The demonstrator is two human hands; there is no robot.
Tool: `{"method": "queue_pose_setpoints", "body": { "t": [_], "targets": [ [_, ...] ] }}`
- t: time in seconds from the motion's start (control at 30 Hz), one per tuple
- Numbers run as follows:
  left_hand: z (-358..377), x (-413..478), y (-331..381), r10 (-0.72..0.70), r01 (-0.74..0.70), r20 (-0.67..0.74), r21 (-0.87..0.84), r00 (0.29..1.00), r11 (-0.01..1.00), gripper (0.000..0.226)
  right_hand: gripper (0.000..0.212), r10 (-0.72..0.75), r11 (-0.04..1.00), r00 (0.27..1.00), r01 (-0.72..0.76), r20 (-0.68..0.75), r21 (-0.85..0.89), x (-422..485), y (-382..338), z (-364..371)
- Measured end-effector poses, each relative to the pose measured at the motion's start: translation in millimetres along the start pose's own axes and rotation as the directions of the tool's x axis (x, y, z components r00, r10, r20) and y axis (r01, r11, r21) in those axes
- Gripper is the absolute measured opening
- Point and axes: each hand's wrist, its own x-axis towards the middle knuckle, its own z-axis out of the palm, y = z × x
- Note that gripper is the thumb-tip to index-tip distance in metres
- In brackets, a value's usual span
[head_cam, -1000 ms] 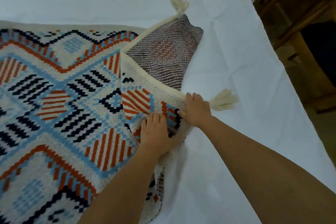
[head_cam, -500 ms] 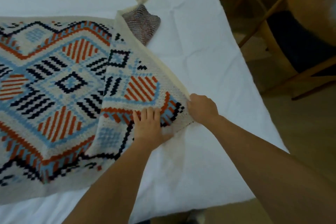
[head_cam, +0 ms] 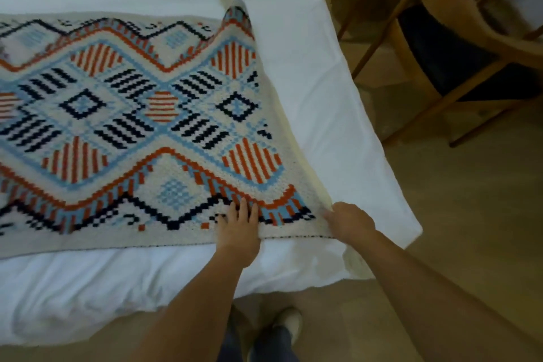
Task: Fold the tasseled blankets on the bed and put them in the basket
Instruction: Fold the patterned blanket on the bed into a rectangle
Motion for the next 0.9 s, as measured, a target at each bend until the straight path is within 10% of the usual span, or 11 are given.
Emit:
{"method": "queue_pose_setpoints", "body": {
  "t": [0.23, 0.9],
  "targets": [
    [-13.4, -3.6, -1.8, 0.144, -0.137, 0.063, -0.101, 0.988, 0.985, 0.08, 0.027, -0.078, 0.993, 0.992, 0.068, -0.097, -0.097, 3.6, -17.3, -11.9],
    [-176.1, 138.7, -118.2, -0.019, -0.049, -0.235, -0.281, 0.972, 0.959, 0.056, 0.03, -0.227, 0.974, 0.942, 0.215, -0.249, -0.075, 133.4, -160.8, -143.4]
  ]
}}
